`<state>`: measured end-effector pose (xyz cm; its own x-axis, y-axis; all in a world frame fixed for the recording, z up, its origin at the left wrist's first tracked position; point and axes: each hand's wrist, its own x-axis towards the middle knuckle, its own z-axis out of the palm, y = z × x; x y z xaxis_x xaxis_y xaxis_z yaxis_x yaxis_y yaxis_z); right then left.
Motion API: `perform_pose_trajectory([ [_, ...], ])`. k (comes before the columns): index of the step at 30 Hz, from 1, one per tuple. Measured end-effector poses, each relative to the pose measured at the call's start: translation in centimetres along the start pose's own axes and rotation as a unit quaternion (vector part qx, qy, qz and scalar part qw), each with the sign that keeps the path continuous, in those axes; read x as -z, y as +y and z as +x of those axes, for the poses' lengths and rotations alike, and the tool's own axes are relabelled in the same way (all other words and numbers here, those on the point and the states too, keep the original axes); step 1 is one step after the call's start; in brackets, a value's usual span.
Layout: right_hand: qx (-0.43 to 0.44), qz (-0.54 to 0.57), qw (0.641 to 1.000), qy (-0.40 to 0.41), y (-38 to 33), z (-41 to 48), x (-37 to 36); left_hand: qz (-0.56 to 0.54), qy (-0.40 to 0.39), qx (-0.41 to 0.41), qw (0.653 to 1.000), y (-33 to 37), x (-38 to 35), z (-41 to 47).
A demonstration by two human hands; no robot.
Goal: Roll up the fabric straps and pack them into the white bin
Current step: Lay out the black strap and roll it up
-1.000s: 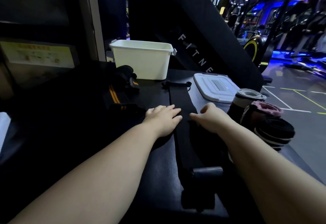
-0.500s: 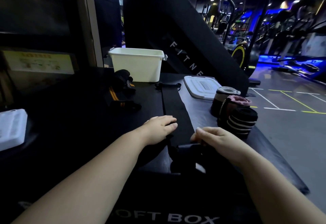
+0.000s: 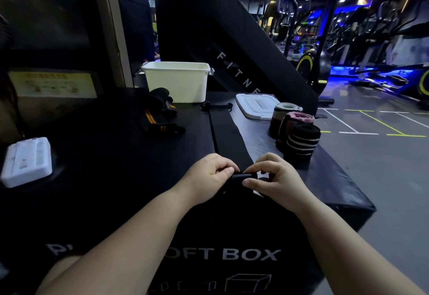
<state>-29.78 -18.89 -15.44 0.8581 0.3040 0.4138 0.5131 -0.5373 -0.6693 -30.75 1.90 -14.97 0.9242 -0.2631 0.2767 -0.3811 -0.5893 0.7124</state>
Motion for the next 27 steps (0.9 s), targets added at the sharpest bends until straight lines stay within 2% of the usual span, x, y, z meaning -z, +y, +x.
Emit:
perform_pose_trajectory([
  [4,0.006,0.007,1.0,-0.011,-0.2,-0.7,-0.1,-0.003,0.001,-0.004,1.0,0.3,-0.6,-0.9],
  [11,-0.046,0.098,0.994,-0.018,-0.8,-1.1,0.2,0.012,-0.021,0.004,1.0,0.9,-0.5,-1.5],
  [19,-0.069,0.122,0.99,-0.02,-0.1,-0.7,0.1,-0.158,-0.018,0.073,0.985,0.8,-0.5,-1.1],
  [27,-0.074,0.146,0.986,-0.018,-0.2,-0.8,-0.1,-0.22,-0.017,0.098,0.97,0.8,-0.4,-0.7],
])
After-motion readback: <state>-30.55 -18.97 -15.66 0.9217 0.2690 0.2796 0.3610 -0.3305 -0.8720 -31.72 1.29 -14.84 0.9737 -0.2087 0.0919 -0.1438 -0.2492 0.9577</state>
